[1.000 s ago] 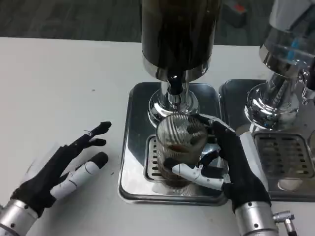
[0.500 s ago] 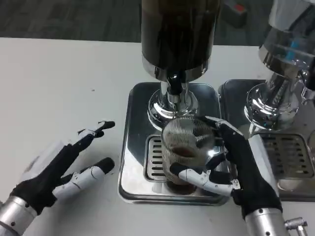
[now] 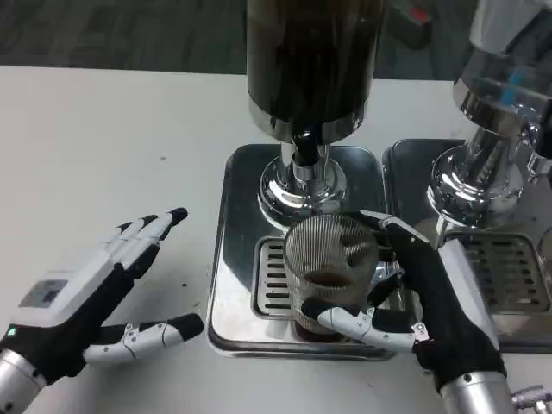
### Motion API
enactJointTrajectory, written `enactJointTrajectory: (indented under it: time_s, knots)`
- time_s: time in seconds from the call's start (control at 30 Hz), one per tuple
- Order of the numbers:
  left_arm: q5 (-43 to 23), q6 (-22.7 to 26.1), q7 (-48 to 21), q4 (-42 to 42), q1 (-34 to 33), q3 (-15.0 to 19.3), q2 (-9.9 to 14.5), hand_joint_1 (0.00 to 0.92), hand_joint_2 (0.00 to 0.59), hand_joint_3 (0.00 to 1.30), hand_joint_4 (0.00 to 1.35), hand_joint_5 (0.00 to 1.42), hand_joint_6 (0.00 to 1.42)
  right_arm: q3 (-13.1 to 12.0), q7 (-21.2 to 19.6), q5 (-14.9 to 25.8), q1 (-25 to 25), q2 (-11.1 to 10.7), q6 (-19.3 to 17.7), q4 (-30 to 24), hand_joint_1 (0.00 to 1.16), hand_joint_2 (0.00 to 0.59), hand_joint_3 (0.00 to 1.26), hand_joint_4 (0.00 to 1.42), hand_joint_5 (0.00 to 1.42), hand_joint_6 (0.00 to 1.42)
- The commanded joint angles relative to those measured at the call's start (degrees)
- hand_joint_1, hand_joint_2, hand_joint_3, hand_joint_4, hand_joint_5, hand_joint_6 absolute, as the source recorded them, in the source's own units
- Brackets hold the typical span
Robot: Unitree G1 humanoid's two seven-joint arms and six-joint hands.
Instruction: Grasp the cup under the faucet to collect the drink, then remove the cup.
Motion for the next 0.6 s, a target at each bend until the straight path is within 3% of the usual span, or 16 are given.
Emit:
enactJointTrajectory:
  time_s: [0.03, 0.6]
  knots:
    - [4.3, 3.5, 3.8, -4.2, 2.9, -1.1, 2.3, 0.0, 0.076, 0.0, 0.0, 0.0, 0.0, 0.3, 0.4, 0.2, 1.6, -0.1, -0.8, -3.6, 0.98, 0.199, 0.43, 0.61, 0.65, 0.85]
    - [5.6, 7.6, 6.8, -12.7, 11.2, -1.6, 7.1, 0.0, 0.078, 0.0, 0.0, 0.0, 0.0, 1.7, 2.0, 0.1, 5.3, -0.6, -0.8, -8.9, 0.98, 0.199, 0.45, 0.63, 0.68, 0.89]
